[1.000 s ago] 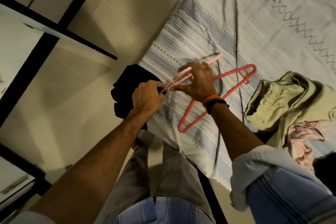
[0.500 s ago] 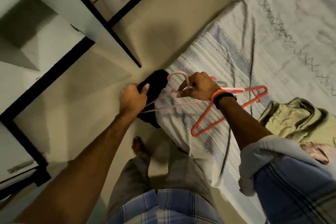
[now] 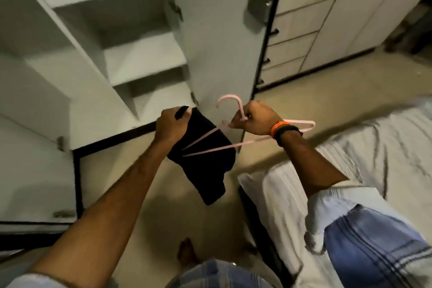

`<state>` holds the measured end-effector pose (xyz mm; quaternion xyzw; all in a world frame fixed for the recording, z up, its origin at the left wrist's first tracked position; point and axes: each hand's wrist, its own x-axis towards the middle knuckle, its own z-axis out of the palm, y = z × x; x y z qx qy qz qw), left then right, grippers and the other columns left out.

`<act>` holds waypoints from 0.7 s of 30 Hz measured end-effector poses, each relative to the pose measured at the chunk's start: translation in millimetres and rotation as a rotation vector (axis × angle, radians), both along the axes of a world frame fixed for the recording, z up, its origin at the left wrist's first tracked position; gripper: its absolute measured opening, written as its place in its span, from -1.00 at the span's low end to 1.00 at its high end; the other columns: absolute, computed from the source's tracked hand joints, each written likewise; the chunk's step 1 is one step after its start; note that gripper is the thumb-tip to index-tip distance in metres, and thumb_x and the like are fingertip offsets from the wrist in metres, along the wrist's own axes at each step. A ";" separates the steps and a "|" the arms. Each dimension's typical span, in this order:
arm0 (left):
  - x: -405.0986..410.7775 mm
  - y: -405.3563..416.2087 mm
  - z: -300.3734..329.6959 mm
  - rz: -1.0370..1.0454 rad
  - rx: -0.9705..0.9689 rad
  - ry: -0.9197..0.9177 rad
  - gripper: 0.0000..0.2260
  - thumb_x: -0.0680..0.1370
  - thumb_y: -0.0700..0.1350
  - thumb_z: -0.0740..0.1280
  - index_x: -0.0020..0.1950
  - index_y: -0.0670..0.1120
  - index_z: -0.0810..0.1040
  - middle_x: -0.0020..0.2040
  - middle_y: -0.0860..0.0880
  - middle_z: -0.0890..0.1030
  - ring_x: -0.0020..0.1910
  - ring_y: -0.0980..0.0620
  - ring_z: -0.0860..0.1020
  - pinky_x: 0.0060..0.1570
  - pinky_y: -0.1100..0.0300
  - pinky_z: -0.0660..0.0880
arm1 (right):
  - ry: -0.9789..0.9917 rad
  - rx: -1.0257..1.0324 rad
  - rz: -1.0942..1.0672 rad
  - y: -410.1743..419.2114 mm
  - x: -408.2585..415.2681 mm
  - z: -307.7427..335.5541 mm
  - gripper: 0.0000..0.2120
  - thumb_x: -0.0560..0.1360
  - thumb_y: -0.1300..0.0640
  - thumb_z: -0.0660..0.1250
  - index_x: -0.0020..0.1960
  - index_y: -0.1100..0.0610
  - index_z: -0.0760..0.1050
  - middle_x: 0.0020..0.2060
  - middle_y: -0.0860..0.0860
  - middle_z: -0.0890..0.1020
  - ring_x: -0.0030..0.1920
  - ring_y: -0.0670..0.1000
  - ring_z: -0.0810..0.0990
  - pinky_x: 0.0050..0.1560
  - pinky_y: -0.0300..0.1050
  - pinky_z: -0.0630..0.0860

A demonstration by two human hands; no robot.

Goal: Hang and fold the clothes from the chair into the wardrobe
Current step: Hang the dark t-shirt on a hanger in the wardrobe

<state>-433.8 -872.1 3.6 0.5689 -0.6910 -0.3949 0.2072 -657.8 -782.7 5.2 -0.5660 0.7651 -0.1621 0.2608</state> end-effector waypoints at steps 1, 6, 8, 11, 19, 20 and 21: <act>23.7 -18.9 13.2 0.038 -0.017 0.037 -0.74 0.62 0.04 0.28 0.02 -0.13 0.64 -0.02 -0.11 0.66 0.02 -0.12 0.59 0.07 0.07 0.52 | -0.008 -0.024 0.018 -19.9 21.1 17.3 -0.78 0.39 -0.14 0.50 -0.14 0.01 0.72 -0.21 -0.05 0.72 -0.16 -0.01 0.64 -0.08 -0.14 0.54; 76.7 -65.0 53.6 0.132 -0.091 0.175 -0.79 0.59 -0.01 0.35 -0.11 -0.14 0.61 -0.21 -0.02 0.57 -0.18 0.01 0.52 -0.15 0.16 0.42 | -0.036 -0.110 0.075 -72.2 64.5 61.7 -0.87 0.40 -0.03 0.53 -0.14 0.02 0.73 -0.22 -0.07 0.72 -0.16 -0.04 0.65 0.00 -0.07 0.58; 95.9 -79.3 75.5 0.143 -0.111 0.185 -0.80 0.59 -0.03 0.34 -0.05 -0.15 0.64 -0.19 -0.02 0.59 -0.18 0.03 0.53 -0.15 0.18 0.43 | -0.039 -0.154 0.104 -93.8 82.0 81.6 -0.87 0.41 -0.02 0.53 -0.13 0.02 0.73 -0.22 -0.06 0.72 -0.17 -0.04 0.64 -0.01 -0.05 0.58; 115.1 -101.9 100.9 0.179 -0.175 0.179 -0.85 0.58 -0.02 0.35 -0.02 -0.06 0.66 -0.14 -0.02 0.64 -0.10 -0.03 0.57 -0.05 0.15 0.47 | -0.050 -0.223 0.137 -123.1 95.9 105.3 -0.83 0.41 -0.04 0.52 -0.12 0.06 0.72 -0.24 -0.03 0.71 -0.21 -0.04 0.63 -0.05 -0.06 0.59; 163.1 -136.9 140.4 0.551 -0.288 0.270 -0.79 0.59 -0.03 0.34 0.16 -0.07 0.65 0.03 -0.08 0.66 0.06 -0.10 0.59 0.08 0.14 0.48 | -0.165 -0.359 0.191 -172.0 104.0 146.2 -0.84 0.45 0.01 0.50 -0.11 0.11 0.70 -0.20 0.00 0.70 -0.17 -0.05 0.60 -0.20 -0.28 0.44; 168.9 -139.4 141.0 0.596 -0.295 0.287 -0.78 0.59 -0.04 0.34 0.17 -0.07 0.65 0.05 -0.09 0.66 0.07 -0.12 0.59 0.10 0.12 0.50 | -0.175 -0.373 0.201 -175.0 105.0 146.6 -0.85 0.46 0.02 0.50 -0.10 0.11 0.70 -0.19 -0.01 0.70 -0.16 -0.04 0.60 -0.20 -0.29 0.44; 174.0 -140.7 141.8 0.631 -0.293 0.299 -0.78 0.59 -0.04 0.34 0.17 -0.08 0.65 0.06 -0.10 0.66 0.07 -0.12 0.59 0.11 0.11 0.51 | -0.183 -0.383 0.207 -177.8 106.0 146.7 -0.85 0.46 0.03 0.49 -0.09 0.12 0.71 -0.19 -0.02 0.69 -0.15 -0.05 0.60 -0.18 -0.28 0.44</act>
